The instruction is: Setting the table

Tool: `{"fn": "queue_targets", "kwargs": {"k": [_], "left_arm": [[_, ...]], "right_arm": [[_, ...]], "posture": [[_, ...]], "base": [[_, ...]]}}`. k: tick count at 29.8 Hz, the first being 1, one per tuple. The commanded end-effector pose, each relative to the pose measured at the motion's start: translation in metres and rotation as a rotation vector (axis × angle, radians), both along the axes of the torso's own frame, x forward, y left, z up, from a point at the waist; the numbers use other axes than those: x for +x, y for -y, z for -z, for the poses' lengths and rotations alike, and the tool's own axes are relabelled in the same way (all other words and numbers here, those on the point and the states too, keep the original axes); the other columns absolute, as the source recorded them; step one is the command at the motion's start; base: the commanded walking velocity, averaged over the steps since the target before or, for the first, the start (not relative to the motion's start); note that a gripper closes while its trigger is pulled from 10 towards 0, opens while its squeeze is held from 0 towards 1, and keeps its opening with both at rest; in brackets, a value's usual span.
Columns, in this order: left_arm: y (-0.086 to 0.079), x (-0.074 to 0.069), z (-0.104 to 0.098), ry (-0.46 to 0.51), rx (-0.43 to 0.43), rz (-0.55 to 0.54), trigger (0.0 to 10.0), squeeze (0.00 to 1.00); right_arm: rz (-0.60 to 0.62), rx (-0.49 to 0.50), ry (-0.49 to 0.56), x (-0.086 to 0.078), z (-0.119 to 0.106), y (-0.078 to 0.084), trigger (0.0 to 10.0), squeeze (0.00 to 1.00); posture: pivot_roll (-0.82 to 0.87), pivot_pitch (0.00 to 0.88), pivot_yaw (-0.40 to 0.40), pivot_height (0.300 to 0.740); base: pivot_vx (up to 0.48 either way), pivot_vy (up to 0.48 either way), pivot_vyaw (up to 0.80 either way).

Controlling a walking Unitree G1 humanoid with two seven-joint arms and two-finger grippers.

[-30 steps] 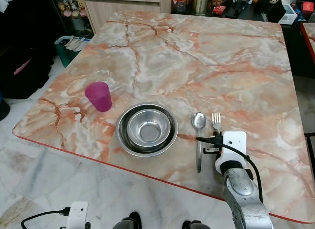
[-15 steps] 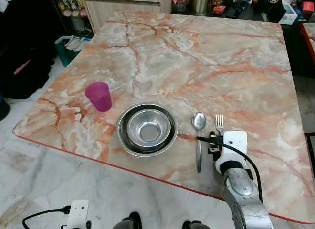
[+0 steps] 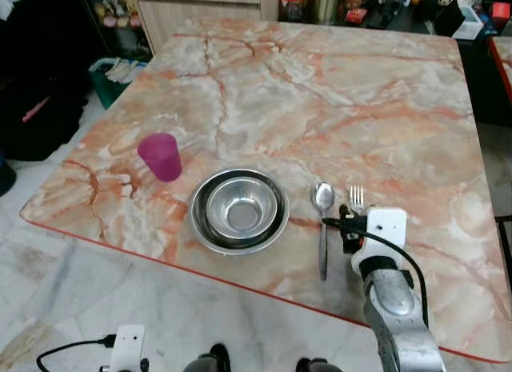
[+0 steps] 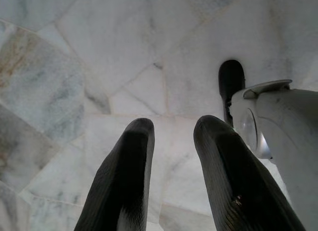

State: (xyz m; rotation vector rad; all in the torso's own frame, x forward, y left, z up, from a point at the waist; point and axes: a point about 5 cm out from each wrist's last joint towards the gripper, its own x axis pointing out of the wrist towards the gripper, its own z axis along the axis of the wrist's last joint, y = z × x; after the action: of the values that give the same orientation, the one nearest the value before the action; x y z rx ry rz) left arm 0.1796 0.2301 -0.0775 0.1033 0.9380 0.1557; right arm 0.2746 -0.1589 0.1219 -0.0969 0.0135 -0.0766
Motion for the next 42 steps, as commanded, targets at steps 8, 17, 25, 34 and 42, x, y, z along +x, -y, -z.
{"fn": "queue_targets", "kwargs": {"k": [8,17,25,34,42], "left_arm": [[-0.008,-0.008,0.001,0.0,-0.004,-0.027,10.0,0.0],[-0.004,0.0,-0.001,0.035,-0.014,-0.019,10.0,0.0],[0.0,0.002,-0.002,0.045,-0.015,-0.008,10.0,0.0],[0.001,0.002,-0.001,0.042,-0.018,-0.008,10.0,0.0],[0.004,0.001,0.0,0.04,-0.021,-0.013,10.0,0.0]], "right_arm": [[-0.01,0.029,0.154,0.002,-0.025,0.0,10.0,0.0],[-0.024,0.031,0.188,0.008,-0.03,0.0,10.0,0.0],[-0.02,0.026,0.206,0.01,-0.033,0.002,10.0,0.0],[-0.023,0.023,0.226,0.011,-0.035,0.002,10.0,0.0],[-0.027,0.021,0.229,0.011,-0.036,0.0,10.0,0.0]], "posture": [[0.0,0.201,0.048,0.74],[0.0,0.19,0.045,0.74],[0.0,0.185,0.045,0.74],[0.0,0.178,0.047,0.74],[0.01,0.181,0.045,0.74]], "base": [[0.0,0.0,0.0],[0.0,0.392,0.0],[0.0,0.48,0.0],[0.0,0.48,0.0],[0.0,0.48,0.0]]}}
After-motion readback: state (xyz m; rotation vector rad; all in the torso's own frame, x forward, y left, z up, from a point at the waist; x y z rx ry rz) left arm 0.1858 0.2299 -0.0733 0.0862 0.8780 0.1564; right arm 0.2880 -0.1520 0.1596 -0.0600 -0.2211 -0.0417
